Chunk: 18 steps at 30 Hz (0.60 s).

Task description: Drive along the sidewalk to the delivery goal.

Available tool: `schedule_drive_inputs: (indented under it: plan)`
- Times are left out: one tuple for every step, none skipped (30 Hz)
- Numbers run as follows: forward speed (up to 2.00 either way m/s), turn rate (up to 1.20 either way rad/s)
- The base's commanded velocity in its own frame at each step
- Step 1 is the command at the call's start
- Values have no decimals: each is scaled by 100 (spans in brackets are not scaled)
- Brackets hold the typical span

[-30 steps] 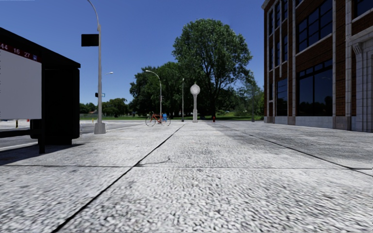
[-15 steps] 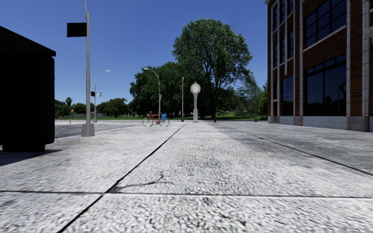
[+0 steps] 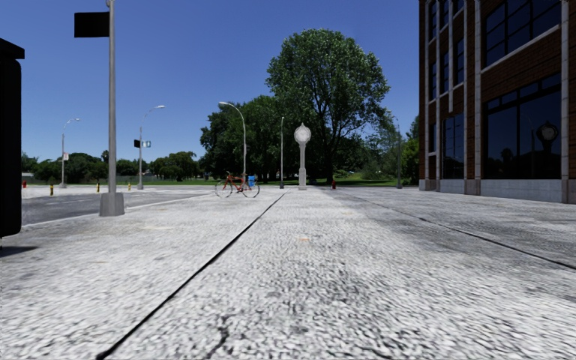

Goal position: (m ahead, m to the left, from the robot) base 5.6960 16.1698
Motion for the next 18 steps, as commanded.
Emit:
schedule_drive_inputs:
  plan:
    - [200,0]
    - [200,0]
    - [200,0]
    - [200,0]
    - [200,0]
    - [200,0]
    - [200,0]
    - [200,0]
    - [200,0]
    - [200,0]
    - [200,0]
    - [200,0]
    - [200,0]
    - [200,0]
    - [200,0]
    - [200,0]
    - [200,0]
    - [200,0]
